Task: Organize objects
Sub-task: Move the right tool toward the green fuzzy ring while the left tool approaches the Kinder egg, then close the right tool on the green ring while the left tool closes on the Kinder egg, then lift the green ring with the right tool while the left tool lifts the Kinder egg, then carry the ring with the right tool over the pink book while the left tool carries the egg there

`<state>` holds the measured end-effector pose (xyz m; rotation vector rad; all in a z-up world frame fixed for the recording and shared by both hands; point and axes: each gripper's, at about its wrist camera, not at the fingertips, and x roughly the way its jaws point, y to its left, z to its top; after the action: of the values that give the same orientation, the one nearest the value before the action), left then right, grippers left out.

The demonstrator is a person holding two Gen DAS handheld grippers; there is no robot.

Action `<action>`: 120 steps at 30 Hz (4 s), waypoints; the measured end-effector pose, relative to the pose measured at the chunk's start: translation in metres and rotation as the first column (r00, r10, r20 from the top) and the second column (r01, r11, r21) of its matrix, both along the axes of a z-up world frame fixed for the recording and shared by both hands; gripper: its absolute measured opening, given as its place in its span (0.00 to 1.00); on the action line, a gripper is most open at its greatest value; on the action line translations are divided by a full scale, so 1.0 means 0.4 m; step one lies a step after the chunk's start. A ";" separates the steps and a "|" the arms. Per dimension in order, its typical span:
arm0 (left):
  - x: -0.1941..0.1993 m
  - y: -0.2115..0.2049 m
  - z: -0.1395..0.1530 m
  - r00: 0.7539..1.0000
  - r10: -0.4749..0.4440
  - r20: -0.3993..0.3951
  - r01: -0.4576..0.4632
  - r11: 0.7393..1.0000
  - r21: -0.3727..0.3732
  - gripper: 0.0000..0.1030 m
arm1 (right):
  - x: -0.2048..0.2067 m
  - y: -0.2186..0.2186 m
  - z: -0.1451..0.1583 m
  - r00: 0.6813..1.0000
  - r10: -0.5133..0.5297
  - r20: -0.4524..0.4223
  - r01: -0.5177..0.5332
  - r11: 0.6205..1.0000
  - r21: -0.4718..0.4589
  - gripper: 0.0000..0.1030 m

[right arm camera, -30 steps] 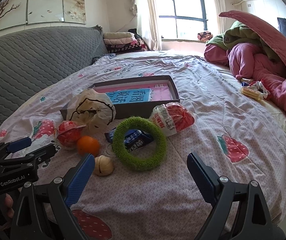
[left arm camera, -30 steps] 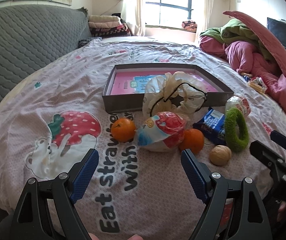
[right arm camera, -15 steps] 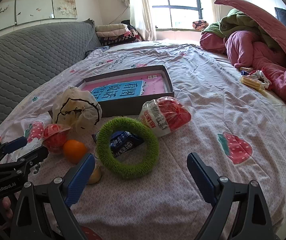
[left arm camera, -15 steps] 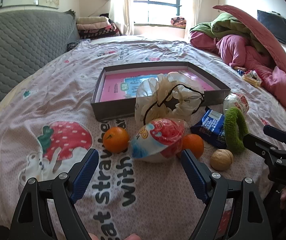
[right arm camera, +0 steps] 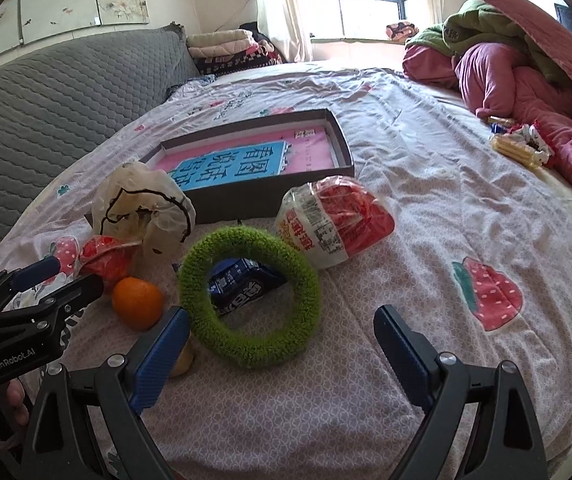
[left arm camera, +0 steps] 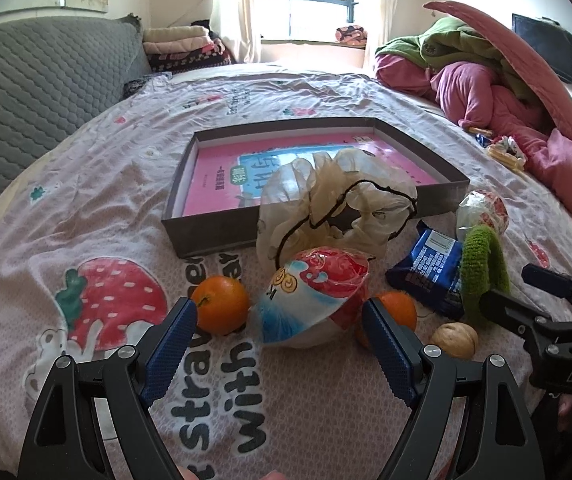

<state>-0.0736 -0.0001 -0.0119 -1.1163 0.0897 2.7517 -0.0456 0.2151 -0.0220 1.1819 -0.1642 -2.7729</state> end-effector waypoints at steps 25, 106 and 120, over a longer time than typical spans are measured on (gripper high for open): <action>-0.050 0.007 -0.011 0.998 -0.046 0.046 0.042 0.996 0.074 0.70 | -0.027 -0.046 -0.030 0.997 0.074 0.032 -0.074 0.997 0.006 0.56; -0.086 0.016 0.179 0.986 -0.011 -0.169 0.047 0.976 0.211 0.54 | -0.062 -0.115 0.195 0.934 0.163 -0.319 -0.140 0.986 0.092 0.27; -0.144 0.001 0.206 0.979 0.011 -0.202 0.029 0.980 0.195 0.54 | -0.116 -0.104 0.230 0.924 0.139 -0.357 -0.111 0.989 0.099 0.27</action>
<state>-0.1312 0.0003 0.0703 -0.7833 -0.1499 2.7838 -0.0918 0.1734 0.0700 0.6444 0.0534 -2.8407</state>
